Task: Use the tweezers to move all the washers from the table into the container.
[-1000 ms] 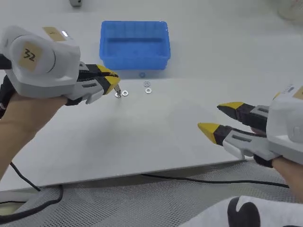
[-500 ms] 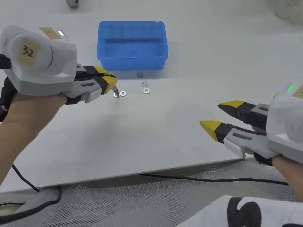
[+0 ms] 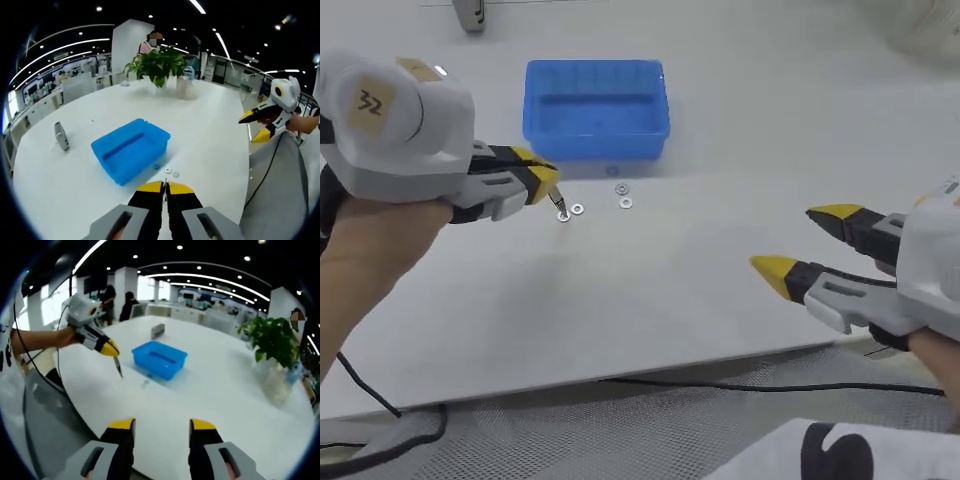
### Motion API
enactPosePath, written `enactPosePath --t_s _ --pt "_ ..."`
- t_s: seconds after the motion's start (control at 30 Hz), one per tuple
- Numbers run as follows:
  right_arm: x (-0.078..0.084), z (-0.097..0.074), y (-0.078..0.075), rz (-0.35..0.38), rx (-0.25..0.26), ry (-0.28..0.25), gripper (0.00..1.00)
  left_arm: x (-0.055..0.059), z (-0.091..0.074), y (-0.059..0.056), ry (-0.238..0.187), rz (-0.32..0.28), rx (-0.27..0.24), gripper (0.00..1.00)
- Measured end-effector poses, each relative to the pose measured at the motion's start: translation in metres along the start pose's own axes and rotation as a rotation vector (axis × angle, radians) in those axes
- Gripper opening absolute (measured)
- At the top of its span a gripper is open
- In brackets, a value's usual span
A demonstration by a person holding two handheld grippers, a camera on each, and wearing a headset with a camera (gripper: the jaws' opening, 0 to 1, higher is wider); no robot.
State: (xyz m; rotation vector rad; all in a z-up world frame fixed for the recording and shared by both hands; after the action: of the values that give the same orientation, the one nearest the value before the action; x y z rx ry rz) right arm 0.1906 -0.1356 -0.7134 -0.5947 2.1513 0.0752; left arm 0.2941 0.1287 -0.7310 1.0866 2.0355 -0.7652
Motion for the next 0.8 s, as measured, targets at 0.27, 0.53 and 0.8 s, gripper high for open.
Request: enactPosePath --t_s 0.27,0.53,0.8 --pt "0.0009 0.0004 0.0078 -0.006 0.001 0.005 0.40 0.0014 0.0007 -0.0040 -0.010 0.019 -0.004 0.00" --pt "0.0028 0.0001 0.0077 -0.007 0.002 0.014 0.39 0.0009 0.0008 -0.0049 -0.013 0.035 -0.010 0.00" --pt "0.0038 0.0000 0.0079 -0.012 0.002 0.018 0.39 0.0027 0.0025 -0.0072 0.004 0.063 -0.015 0.00"
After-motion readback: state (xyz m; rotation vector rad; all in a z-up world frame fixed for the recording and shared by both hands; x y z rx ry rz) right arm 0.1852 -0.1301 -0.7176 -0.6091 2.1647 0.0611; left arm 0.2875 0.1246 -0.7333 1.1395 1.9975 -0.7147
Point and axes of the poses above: the centre of the closed fingertips' face, and the gripper's own axes: z roughly forward along the fingers, y roughly to its left, x roughly out of its underside, the point moved 7 cm from there along -z, roughly backward along the fingers, and after that the axes turned 10 degrees about x, right-handed, at the moved point
